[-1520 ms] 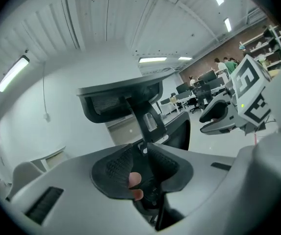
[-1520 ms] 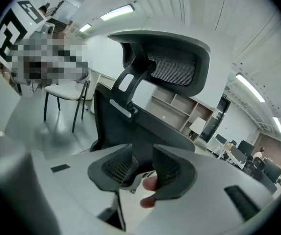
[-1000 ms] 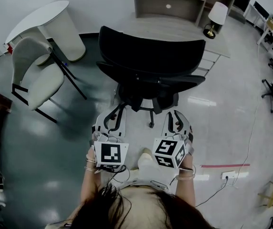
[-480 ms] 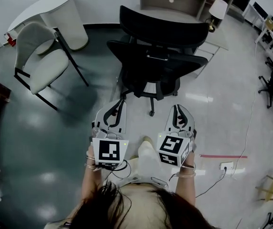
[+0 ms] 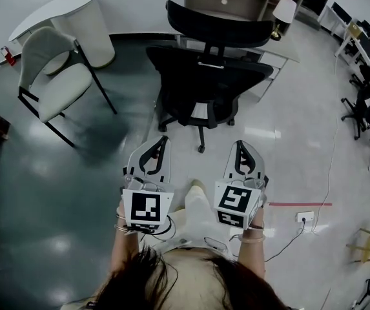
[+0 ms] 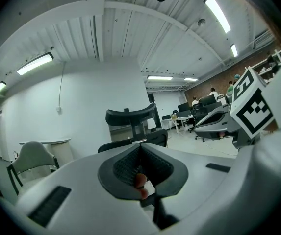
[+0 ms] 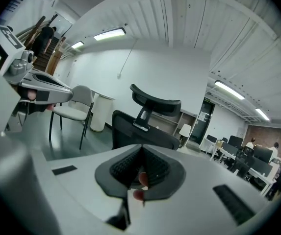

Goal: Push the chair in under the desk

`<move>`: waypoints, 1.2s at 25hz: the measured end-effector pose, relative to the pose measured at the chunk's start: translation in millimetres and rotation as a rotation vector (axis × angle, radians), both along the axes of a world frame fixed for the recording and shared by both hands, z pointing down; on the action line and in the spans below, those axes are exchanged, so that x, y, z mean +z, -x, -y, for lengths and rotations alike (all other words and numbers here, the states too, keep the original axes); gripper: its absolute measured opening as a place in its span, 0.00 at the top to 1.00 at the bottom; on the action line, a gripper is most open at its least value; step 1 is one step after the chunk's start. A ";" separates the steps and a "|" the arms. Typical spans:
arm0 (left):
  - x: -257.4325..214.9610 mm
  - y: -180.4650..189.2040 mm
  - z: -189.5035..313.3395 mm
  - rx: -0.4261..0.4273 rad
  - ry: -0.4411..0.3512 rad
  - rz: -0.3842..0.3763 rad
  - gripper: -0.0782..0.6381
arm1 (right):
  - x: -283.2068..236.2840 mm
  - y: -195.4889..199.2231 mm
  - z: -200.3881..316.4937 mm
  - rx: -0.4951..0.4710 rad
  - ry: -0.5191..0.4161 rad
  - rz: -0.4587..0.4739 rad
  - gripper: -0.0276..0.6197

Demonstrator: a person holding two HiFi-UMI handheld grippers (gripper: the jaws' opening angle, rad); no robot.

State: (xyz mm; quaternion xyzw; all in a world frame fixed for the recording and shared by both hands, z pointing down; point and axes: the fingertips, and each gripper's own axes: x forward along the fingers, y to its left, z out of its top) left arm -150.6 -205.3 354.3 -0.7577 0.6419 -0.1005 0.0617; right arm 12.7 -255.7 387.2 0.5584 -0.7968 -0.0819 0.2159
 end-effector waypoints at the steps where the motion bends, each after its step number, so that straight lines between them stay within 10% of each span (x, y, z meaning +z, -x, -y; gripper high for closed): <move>1: -0.6 -0.4 -2.8 0.001 -0.003 -0.007 0.87 | -2.6 -0.3 -3.2 0.000 -0.007 -0.005 0.92; 30: -4.6 -26.2 -26.0 -0.088 -0.011 -0.012 0.87 | -25.2 -5.8 -26.4 -0.188 -0.102 -0.186 0.92</move>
